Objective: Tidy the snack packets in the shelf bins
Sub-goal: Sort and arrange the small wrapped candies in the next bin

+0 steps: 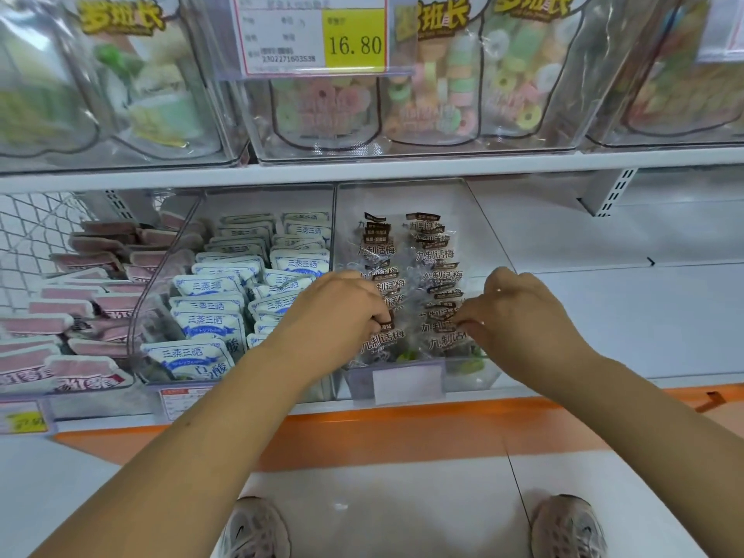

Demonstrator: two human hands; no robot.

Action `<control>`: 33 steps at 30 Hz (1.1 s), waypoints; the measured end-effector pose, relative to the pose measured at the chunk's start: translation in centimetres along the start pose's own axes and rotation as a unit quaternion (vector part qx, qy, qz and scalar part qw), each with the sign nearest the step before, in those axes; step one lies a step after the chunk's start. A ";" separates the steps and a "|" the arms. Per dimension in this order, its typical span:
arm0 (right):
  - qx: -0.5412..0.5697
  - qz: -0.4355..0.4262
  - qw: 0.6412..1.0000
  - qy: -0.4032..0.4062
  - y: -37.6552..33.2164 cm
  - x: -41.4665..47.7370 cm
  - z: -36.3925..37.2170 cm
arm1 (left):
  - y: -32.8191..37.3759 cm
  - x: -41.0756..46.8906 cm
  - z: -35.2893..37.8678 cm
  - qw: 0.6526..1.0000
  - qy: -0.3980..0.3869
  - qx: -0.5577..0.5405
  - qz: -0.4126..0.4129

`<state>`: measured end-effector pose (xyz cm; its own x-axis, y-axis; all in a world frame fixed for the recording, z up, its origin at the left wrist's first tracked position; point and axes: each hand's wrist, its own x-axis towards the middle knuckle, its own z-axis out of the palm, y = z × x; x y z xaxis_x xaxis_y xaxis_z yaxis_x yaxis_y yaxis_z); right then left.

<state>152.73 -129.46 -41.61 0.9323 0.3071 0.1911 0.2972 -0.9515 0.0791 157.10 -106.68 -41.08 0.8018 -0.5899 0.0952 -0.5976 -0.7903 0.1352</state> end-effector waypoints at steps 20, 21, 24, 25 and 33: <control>-0.032 -0.021 0.990 -0.139 -0.4 2.0 -1.4 | -0.5 -1.7 0.6 0.998 0.051 0.000 0.031; 0.005 -0.024 0.986 -0.163 -0.5 2.1 -2.3 | -0.5 -1.8 0.5 0.998 0.059 -0.008 0.032; 0.162 0.012 0.969 -0.185 -1.0 2.5 -3.7 | -0.8 -1.9 -0.2 0.996 0.082 -0.030 0.016; 0.179 0.019 0.968 -0.177 -1.4 2.6 -3.6 | -1.0 -2.0 -0.3 0.996 0.087 -0.030 0.002; 0.045 0.011 0.975 -0.217 -2.6 4.4 -2.1 | -3.4 -3.5 -0.5 0.991 0.033 -0.092 -0.089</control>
<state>155.59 -125.64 -38.93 0.9326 0.2690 -0.2408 0.2749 -0.9614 -0.0095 156.29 -101.82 -41.39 0.8970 -0.4264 0.1163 -0.4397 -0.8342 0.3329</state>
